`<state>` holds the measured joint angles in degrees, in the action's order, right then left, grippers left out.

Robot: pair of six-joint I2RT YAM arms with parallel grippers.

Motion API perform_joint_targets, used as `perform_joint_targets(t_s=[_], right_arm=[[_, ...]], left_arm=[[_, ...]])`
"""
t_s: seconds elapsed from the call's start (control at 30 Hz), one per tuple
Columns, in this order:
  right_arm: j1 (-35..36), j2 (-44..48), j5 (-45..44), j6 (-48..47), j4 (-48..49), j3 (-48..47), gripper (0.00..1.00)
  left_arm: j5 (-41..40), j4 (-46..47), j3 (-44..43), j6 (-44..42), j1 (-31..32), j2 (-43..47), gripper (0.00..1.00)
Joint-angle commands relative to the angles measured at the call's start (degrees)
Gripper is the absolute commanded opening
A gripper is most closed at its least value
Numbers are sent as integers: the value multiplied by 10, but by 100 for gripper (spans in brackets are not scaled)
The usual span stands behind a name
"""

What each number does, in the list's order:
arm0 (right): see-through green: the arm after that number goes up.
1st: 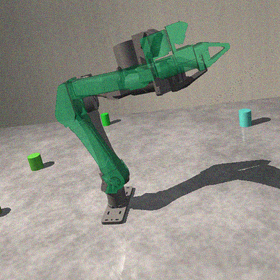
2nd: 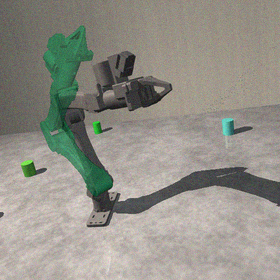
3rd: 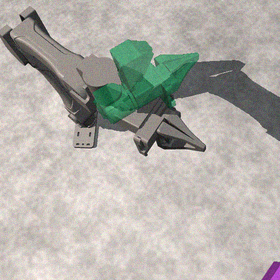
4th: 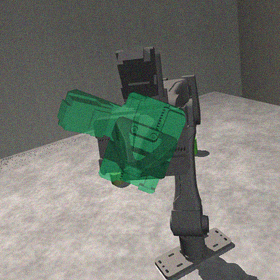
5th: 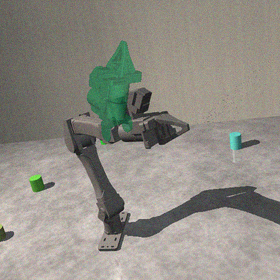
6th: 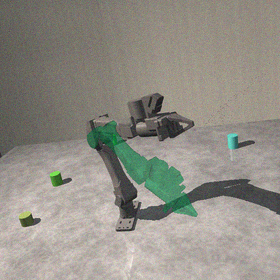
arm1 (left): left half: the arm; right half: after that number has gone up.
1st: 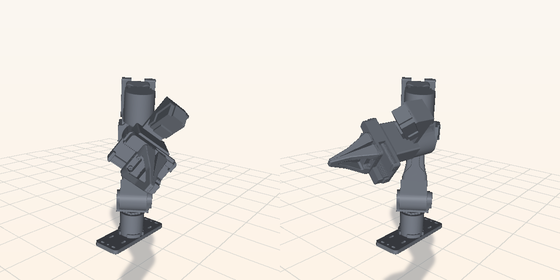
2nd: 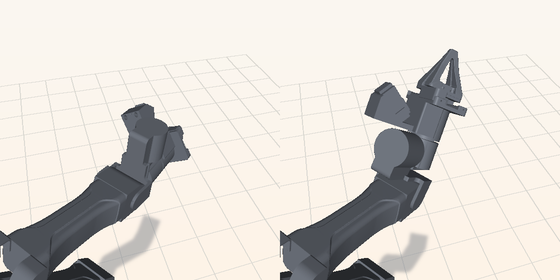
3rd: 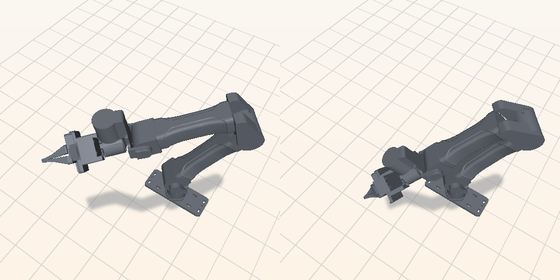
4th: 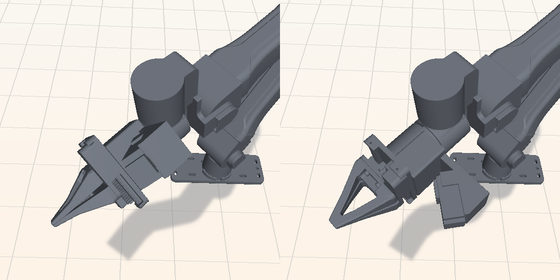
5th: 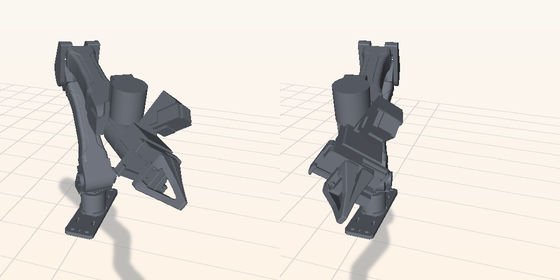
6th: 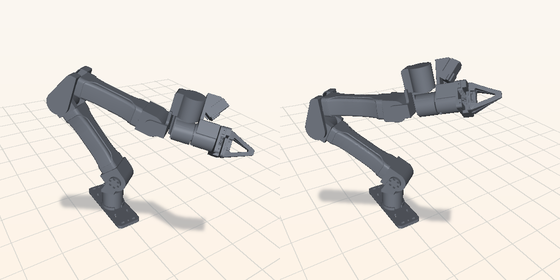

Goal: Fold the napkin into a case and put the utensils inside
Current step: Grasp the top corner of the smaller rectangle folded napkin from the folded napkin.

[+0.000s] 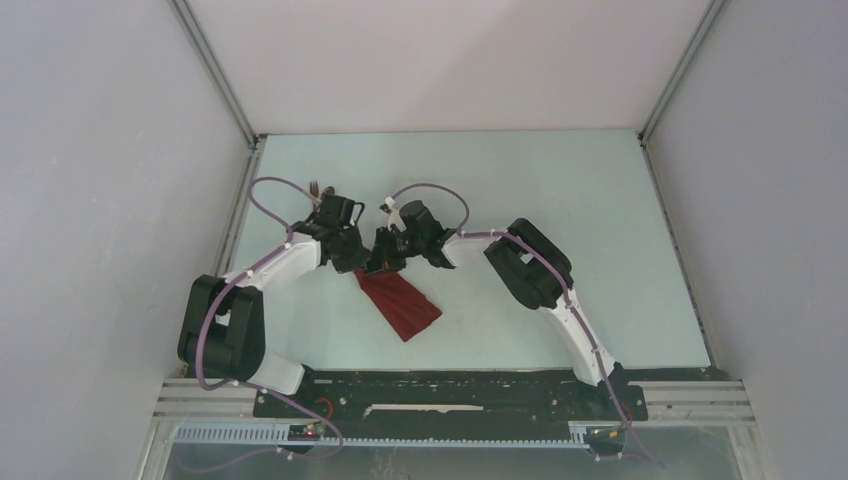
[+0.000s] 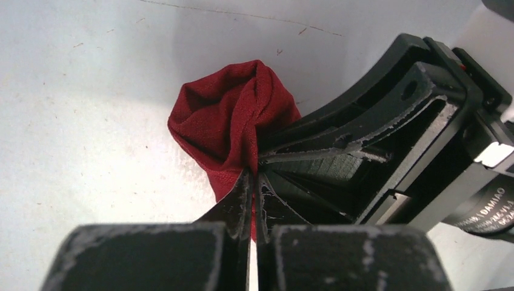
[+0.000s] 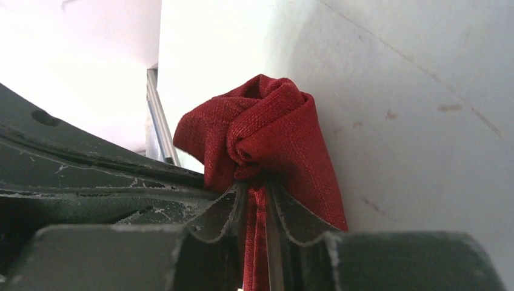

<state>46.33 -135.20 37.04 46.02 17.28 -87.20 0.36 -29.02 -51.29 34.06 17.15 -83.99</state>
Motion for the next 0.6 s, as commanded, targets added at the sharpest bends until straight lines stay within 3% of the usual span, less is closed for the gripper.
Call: perform_joint_targets(t_s=[0.0, 0.13, 0.27, 0.43, 0.57], right_arm=[[10, -40, 66, 44, 114, -20, 24], [-9, -62, 76, 158, 235, -6, 24], [-24, -65, 81, 187, 266, -11, 27], [9, -79, 53, 115, 104, -67, 31], [1, -85, 40, 126, 89, -64, 37]], left_arm=[[64, 22, -3, 16, -2, 8, 0], [65, 11, 3, 30, -9, 14, 0], [80, 10, 9, 39, -18, 21, 0], [89, 13, 17, 42, -33, -7, 0], [97, 17, 22, 45, -41, -12, 0]])
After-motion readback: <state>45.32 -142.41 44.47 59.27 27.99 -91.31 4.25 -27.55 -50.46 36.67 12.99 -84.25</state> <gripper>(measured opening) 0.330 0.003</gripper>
